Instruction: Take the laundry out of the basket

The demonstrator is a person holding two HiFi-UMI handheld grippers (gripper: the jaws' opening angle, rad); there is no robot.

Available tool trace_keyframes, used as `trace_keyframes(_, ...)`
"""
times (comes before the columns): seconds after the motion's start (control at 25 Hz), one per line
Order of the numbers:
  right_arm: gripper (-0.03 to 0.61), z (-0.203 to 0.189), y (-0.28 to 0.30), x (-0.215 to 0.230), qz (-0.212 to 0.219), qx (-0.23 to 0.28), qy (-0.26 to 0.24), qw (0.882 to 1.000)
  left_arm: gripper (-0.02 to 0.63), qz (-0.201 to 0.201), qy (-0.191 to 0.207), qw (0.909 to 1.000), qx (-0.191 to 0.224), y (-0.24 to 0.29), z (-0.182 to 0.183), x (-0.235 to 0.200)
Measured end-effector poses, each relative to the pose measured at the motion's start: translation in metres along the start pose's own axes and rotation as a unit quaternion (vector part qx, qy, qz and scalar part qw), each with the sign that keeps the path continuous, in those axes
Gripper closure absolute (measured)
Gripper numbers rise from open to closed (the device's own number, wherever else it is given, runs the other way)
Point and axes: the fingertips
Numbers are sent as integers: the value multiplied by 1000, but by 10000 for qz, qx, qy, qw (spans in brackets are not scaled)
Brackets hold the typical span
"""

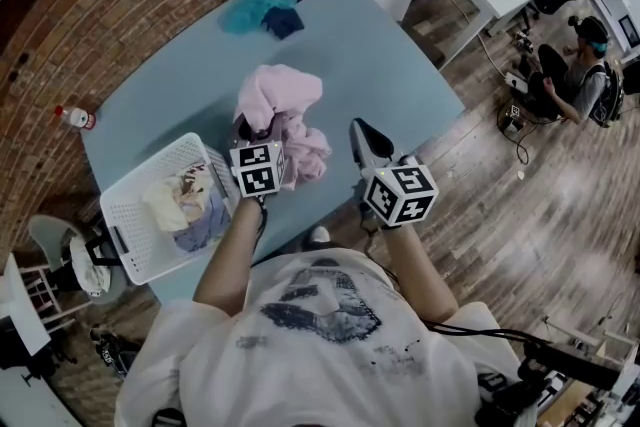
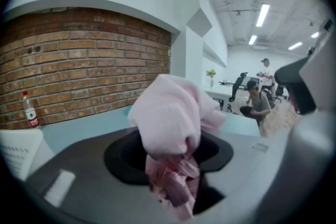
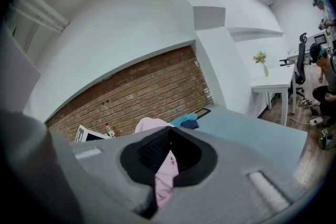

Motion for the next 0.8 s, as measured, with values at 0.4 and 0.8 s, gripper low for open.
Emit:
trace_keyframes(0.4,580,6,-5,-12,164,69,-31,9998,416,175,-87,9996,194,-26,22,-13)
trace_keyframes(0.8,581,4,-4,-33,337,113,-73,9993,416,39,-141,9990,415,-56,36,-14)
Point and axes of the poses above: the fingertips, and each gripper's own axes: y forward along the fingers, x to its right, z out of its top, and after that the axes turned 8 degrees about z, right-handed
